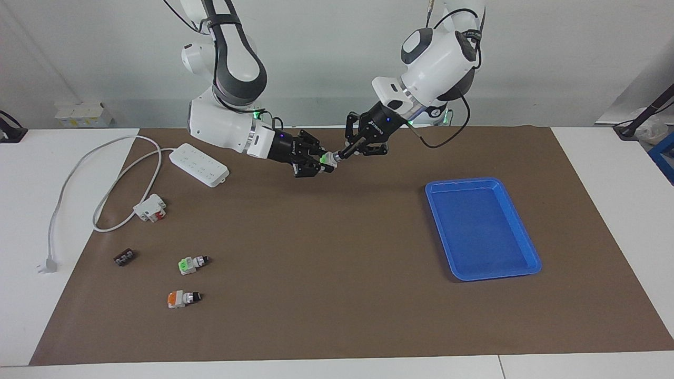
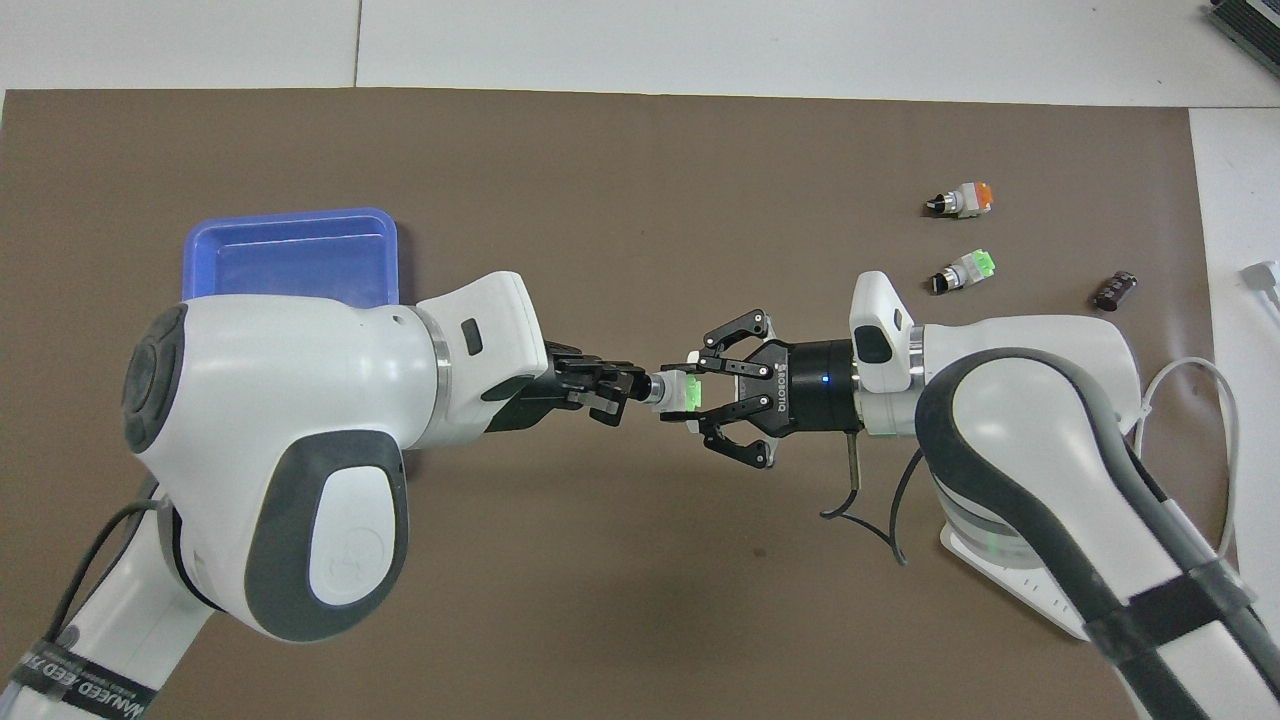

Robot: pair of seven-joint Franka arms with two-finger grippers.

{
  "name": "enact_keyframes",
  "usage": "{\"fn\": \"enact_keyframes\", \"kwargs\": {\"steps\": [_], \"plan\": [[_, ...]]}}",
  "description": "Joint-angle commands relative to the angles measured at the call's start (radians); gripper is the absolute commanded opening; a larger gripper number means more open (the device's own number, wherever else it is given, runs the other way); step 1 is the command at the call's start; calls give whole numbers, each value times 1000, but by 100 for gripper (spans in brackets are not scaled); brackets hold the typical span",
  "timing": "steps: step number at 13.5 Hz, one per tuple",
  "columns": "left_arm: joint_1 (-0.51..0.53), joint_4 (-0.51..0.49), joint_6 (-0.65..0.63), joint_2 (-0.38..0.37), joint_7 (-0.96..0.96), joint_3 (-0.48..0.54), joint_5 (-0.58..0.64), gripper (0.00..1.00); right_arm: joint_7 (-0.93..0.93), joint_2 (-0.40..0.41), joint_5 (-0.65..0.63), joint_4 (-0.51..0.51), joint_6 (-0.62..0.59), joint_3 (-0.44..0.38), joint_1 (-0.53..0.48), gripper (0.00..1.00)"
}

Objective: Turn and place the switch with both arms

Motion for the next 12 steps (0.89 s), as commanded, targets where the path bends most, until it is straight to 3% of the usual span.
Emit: {"fn": "enact_keyframes", "kwargs": {"steps": [1, 5, 12], "plan": [[19, 3, -17, 5, -43, 10, -8, 0, 26, -34, -13, -24, 7, -1, -2, 0], [50, 13, -86, 2, -112, 10, -10, 0, 26, -34, -13, -24, 7, -3, -2, 0], [35, 7, -90, -4, -523, 7, -10, 0, 24, -34, -13, -25, 7, -3, -2, 0]]}}
